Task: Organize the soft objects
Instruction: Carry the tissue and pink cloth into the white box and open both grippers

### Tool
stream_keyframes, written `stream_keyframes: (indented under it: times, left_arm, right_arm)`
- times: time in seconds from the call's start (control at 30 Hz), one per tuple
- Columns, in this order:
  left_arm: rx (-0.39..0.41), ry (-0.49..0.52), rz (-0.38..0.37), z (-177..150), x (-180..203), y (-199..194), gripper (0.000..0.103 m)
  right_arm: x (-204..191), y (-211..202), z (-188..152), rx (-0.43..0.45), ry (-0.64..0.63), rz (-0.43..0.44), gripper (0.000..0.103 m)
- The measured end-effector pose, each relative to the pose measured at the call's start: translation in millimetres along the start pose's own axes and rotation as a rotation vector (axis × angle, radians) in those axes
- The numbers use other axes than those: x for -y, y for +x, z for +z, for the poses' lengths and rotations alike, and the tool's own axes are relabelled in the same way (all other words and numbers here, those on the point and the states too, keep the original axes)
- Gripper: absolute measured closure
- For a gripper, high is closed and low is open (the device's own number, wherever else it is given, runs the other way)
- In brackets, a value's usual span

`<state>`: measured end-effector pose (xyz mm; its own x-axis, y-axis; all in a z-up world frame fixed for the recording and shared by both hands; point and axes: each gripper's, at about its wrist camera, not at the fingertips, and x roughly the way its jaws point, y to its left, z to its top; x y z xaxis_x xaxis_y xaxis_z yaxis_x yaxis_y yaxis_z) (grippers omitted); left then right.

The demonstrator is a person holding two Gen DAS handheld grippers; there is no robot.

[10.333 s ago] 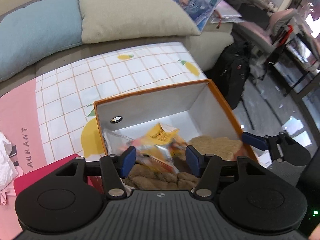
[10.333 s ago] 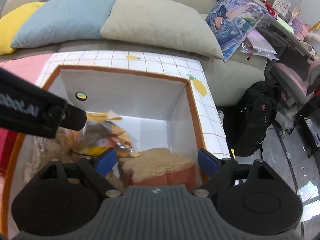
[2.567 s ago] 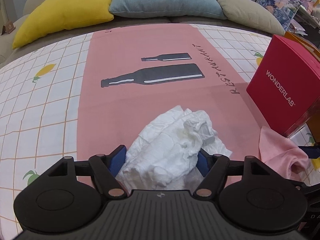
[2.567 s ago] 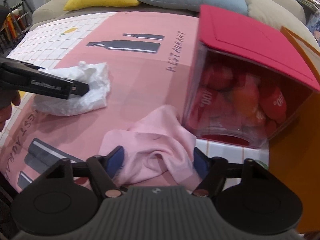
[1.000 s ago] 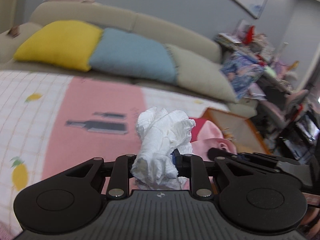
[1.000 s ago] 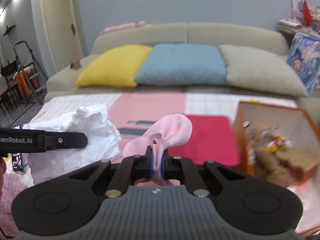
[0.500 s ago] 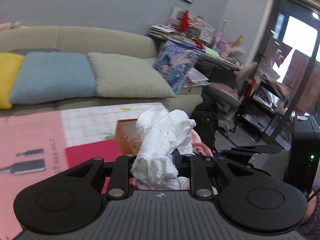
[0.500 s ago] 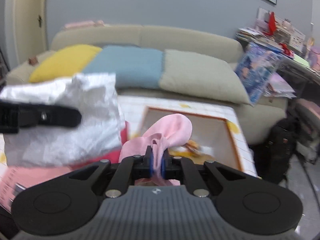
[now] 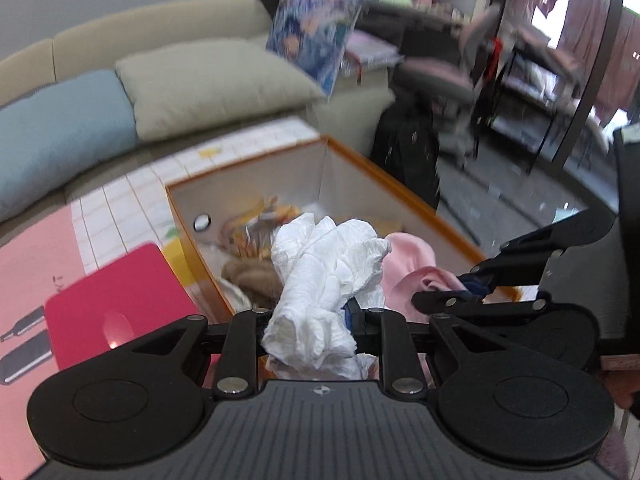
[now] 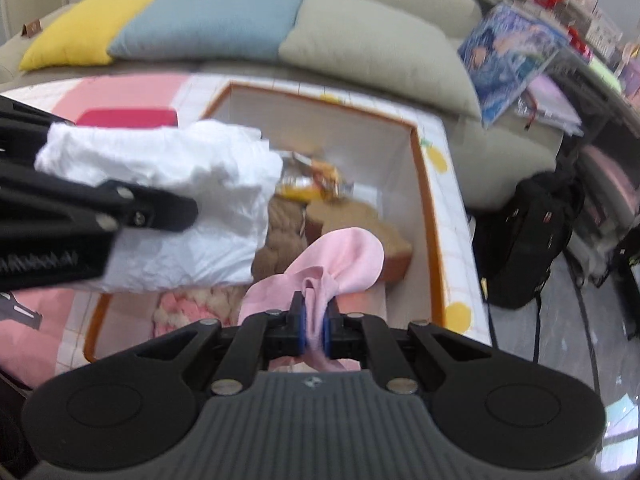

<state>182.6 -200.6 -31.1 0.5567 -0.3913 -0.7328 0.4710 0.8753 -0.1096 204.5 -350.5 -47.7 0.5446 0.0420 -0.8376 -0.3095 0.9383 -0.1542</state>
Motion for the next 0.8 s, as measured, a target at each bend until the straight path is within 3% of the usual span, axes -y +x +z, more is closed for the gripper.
stream_keyframes:
  times: [0.33,0.53,0.67,0.73,0.77,0.8]
  left_arm:
    - [-0.167,0.096,0.063,0.0,11.2,32.7,0.077]
    - [-0.196,0.079,0.065,1.3,9.7,40.5,0.074]
    - [-0.188,0.053,0.048,3.1,5.6,38.9,0.062]
    - [-0.179,0.043,0.032,5.6,3.3,34.4,0.053]
    - [-0.176,0.042,0.031,7.5,2.5,31.5,0.043]
    - [-0.169,0.044,0.032,9.6,2.2,27.2,0.037]
  right_arm:
    - [0.3,37.6,-2.9,-0.135,-0.011,0.021,0.097]
    - [0.1,49.9,-4.4,-0.177,-0.028,0.016,0.092]
    - [-2.5,48.8,-3.7,-0.186,-0.054,0.004,0.091]
    - [-3.1,45.5,-1.4,-0.186,-0.068,-0.003,0.082]
    - [-2.7,43.8,0.1,-0.186,-0.076,-0.01,0.078]
    - [-2.6,42.1,1.7,-0.188,-0.087,-0.017,0.069]
